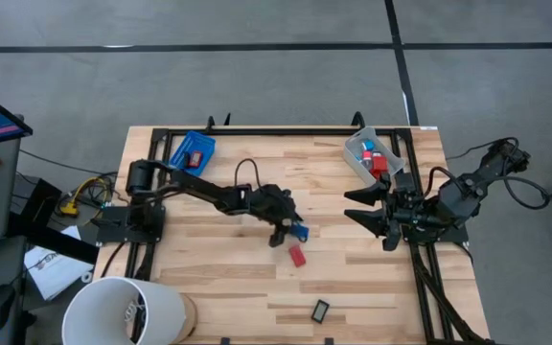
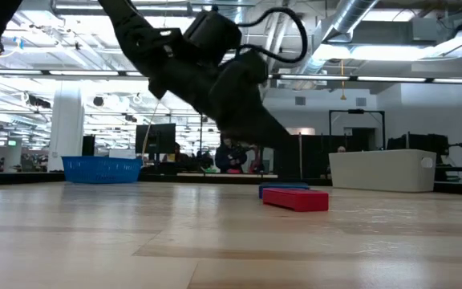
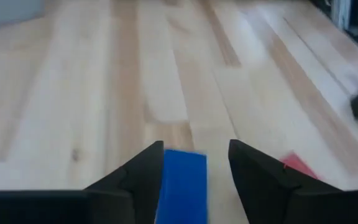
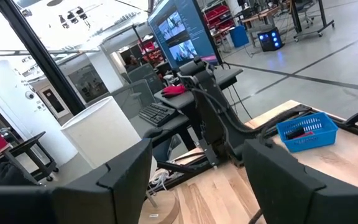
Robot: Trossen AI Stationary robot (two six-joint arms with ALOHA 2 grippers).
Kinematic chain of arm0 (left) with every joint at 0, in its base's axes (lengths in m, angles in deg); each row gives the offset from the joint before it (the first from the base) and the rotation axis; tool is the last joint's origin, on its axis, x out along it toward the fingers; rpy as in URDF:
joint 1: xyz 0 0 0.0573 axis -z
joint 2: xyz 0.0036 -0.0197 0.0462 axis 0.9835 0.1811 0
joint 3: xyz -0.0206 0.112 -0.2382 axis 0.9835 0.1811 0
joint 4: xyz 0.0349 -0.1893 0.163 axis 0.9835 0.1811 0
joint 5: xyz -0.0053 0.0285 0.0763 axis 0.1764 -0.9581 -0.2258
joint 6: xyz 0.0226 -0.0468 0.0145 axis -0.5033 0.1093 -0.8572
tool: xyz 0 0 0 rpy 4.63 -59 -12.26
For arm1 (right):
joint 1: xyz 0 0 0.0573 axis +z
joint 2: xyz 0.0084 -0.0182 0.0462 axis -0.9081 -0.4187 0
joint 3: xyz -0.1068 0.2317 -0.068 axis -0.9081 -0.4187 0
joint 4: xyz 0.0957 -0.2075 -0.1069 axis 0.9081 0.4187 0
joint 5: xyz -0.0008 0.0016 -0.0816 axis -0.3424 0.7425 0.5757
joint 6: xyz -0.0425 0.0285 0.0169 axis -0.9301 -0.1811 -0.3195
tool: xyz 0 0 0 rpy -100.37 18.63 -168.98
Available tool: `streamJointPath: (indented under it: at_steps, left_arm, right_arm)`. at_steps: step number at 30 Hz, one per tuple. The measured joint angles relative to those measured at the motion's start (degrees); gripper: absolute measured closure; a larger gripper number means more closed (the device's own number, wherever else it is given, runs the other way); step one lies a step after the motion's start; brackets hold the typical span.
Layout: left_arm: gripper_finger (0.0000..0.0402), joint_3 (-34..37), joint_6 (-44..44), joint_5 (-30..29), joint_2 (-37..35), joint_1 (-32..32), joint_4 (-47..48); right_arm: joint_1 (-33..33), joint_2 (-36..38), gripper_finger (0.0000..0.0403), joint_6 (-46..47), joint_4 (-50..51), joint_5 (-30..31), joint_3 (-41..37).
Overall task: Pick & Place Office items
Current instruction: Put the blue clock into the blue bin
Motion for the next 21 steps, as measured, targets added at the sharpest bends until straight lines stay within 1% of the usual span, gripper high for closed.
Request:
streamJointPath:
  at_steps: [4,5,8,11,13,16,19,21]
  left_arm:
    - [0.0257,0.12,6.05,-3.67,-2.49,-1.75,1.34]
    - [0.0265,0.37,6.31,-3.84,-3.06,-2.34,1.40]
    - [0.0286,1.22,3.71,-2.46,-4.76,-3.52,1.95]
    - [0.0294,1.55,0.42,-1.94,-5.83,-3.45,5.93]
    - [0.0291,1.63,-1.06,-0.63,-5.90,-3.13,9.08]
    - [0.0271,1.63,-3.33,1.61,-5.85,-2.10,12.28]
    - [0.0239,1.70,-6.09,1.55,-5.26,-0.72,12.43]
    - [0.0214,1.62,-7.66,0.19,-4.79,0.10,10.11]
  right_arm:
    - [0.00,0.00,0.0158,-0.85,-0.12,-0.06,0.00]
    - [0.00,0.00,0.0158,-1.01,-0.24,-0.08,0.00]
    - [0.11,0.00,0.0158,-1.38,-0.26,-0.10,0.00]
    - [0.78,-0.02,0.0158,-1.49,-0.27,-0.10,0.00]
    - [1.28,-0.02,0.0158,-1.49,-0.26,-0.11,0.00]
    - [2.05,-0.04,0.0158,-1.49,-0.35,-0.05,0.00]
    - [2.23,-0.26,0.0158,-1.49,-0.59,-0.03,0.00]
    - [2.19,-0.41,0.0158,-1.47,-0.61,-0.03,0.00]
